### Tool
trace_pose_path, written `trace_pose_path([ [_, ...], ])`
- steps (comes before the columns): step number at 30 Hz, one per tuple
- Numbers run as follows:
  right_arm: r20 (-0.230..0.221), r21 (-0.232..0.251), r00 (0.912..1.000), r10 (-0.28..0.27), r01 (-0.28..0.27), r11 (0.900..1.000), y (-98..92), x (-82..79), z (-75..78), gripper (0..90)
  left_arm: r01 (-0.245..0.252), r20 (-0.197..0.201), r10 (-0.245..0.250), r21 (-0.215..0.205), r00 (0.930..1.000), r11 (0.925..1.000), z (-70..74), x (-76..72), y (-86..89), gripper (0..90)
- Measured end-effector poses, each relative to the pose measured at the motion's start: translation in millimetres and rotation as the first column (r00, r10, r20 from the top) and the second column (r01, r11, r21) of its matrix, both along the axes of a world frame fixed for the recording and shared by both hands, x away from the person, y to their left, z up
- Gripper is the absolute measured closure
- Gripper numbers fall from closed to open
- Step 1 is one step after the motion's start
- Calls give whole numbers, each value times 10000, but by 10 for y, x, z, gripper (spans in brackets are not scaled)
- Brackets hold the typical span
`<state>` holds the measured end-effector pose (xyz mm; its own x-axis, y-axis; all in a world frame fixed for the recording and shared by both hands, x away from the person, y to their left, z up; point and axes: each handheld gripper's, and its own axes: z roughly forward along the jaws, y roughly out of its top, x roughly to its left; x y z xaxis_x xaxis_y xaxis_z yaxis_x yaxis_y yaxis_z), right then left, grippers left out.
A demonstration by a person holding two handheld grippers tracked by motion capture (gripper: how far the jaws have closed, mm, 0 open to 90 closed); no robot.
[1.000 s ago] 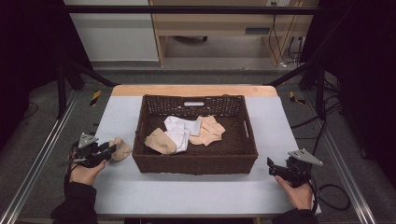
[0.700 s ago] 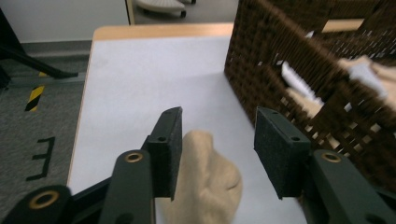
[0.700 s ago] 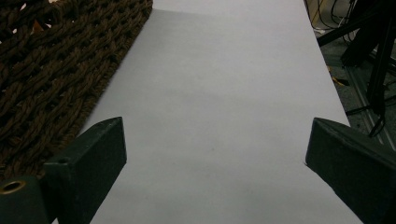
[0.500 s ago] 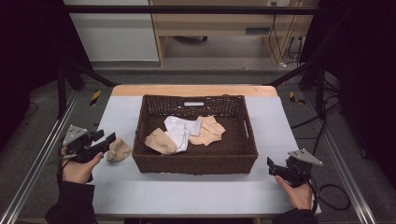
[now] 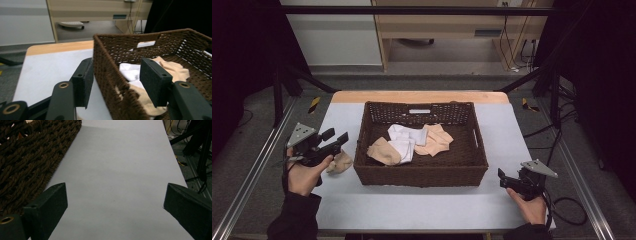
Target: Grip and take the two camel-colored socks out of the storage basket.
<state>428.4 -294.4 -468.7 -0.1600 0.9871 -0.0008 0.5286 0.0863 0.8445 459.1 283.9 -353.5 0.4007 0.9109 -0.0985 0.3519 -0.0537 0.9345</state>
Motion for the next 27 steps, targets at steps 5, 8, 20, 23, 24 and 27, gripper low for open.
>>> trace_pose_path([
  [5, -7, 2, 10000, -30, 30, 10000, -3, 4, -4, 54, 252, 154, -251, -97, 9996, 9996, 89, 62, -148, 442],
  [8, -3, 0, 10000, -30, 30, 10000, -5, 5, -4, 54, 448, 236, -445, -125, 9987, 9989, 154, 120, -258, 452],
  [20, -10, 2, 10000, -48, 48, 10000, -10, 7, -4, 53, 809, 215, -814, 220, 9964, 9965, 271, 365, -680, 474],
  [23, -10, 8, 10000, -43, 43, 10000, -9, 9, -5, 53, 883, 205, -890, 305, 9958, 9956, 262, 427, -784, 483],
  [24, -11, 11, 10000, -32, 32, 10000, -9, 9, -5, 54, 937, 197, -945, 375, 9953, 9949, 253, 447, -818, 484],
  [27, -11, 17, 10000, -26, 26, 10000, -9, 10, -5, 53, 1019, 52, -1025, 691, 9947, 9924, 200, 521, -916, 490],
])
